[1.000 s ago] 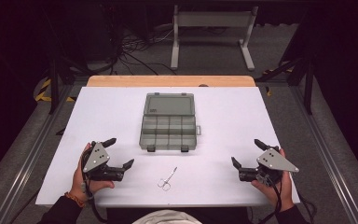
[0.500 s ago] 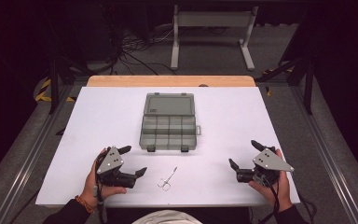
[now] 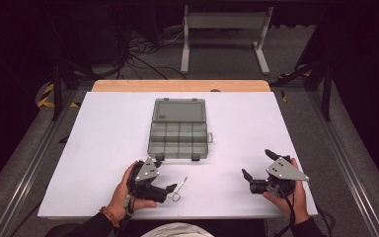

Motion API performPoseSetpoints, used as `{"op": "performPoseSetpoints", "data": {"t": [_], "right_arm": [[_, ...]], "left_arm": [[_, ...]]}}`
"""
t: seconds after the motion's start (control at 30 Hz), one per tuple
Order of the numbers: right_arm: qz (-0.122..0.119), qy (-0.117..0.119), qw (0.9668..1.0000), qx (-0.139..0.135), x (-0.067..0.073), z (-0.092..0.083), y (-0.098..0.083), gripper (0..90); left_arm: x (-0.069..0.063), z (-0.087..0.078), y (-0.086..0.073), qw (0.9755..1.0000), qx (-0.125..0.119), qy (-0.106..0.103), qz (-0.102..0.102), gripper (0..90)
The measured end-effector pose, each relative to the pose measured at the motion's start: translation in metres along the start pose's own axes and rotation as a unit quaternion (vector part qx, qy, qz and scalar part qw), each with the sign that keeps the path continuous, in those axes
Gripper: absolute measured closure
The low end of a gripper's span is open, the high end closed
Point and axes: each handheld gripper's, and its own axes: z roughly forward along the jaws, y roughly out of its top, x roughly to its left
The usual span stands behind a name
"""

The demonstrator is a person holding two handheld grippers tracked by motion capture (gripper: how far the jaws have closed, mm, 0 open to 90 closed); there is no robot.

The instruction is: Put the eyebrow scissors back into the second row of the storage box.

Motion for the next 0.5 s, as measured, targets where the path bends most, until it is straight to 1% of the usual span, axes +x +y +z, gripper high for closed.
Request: {"op": "performPoseSetpoints", "data": {"t": [0.03,0.07,0.1,0.13,0.17,0.23,0.27,0.3,0.33,0.37,0.4,0.43,0.47,0.5], "right_arm": [[0.000,0.000,1.0000,0.000,0.000,0.000,0.000,4.3],[-0.001,0.001,1.0000,0.001,0.000,0.000,0.000,4.2],[-0.002,0.001,1.0000,0.001,0.001,0.000,0.000,4.3],[-0.003,0.001,1.0000,0.002,0.000,0.000,0.000,4.2],[-0.002,0.001,1.0000,0.002,0.000,0.000,0.000,4.3],[-0.002,0.000,1.0000,0.002,0.000,0.000,0.000,4.3],[-0.002,0.000,1.0000,0.002,0.000,0.000,0.000,4.3],[-0.003,0.000,1.0000,0.003,0.000,0.000,-0.001,4.3],[-0.003,0.000,1.0000,0.003,0.000,0.000,-0.001,4.3],[-0.004,-0.001,1.0000,0.003,0.000,0.001,-0.001,4.3],[-0.004,-0.001,1.0000,0.003,0.000,0.001,-0.001,4.3],[-0.005,-0.001,1.0000,0.004,0.000,0.001,-0.001,4.3],[-0.006,-0.001,1.0000,0.004,0.000,0.001,-0.001,4.4],[-0.006,-0.001,1.0000,0.004,0.000,0.000,-0.001,4.4]], "left_arm": [[0.000,0.000,0.000,1.0000,0.000,0.000,0.000,11.3],[-0.002,0.005,0.002,0.9999,0.011,-0.002,-0.002,12.0],[-0.005,0.010,0.004,0.9998,0.021,-0.001,0.004,12.6],[-0.006,0.013,0.005,0.9996,0.028,0.001,0.005,13.1],[-0.007,0.015,0.007,0.9995,0.031,-0.001,0.005,13.8],[-0.007,0.017,0.008,0.9995,0.030,-0.003,0.005,15.1],[-0.008,0.020,0.010,0.9993,0.035,-0.004,0.008,15.1],[-0.009,0.021,0.011,0.9992,0.040,-0.005,0.005,20.3],[-0.010,0.023,0.012,0.9990,0.045,-0.006,0.006,20.3],[-0.011,0.026,0.013,0.9985,0.053,-0.009,0.010,24.3],[-0.011,0.028,0.013,0.9984,0.055,-0.013,0.009,27.7],[-0.011,0.031,0.015,0.9977,0.066,-0.014,0.011,33.2],[-0.011,0.031,0.015,0.9975,0.068,-0.015,0.008,37.3],[-0.011,0.031,0.016,0.9972,0.072,-0.017,0.007,38.4]]}}
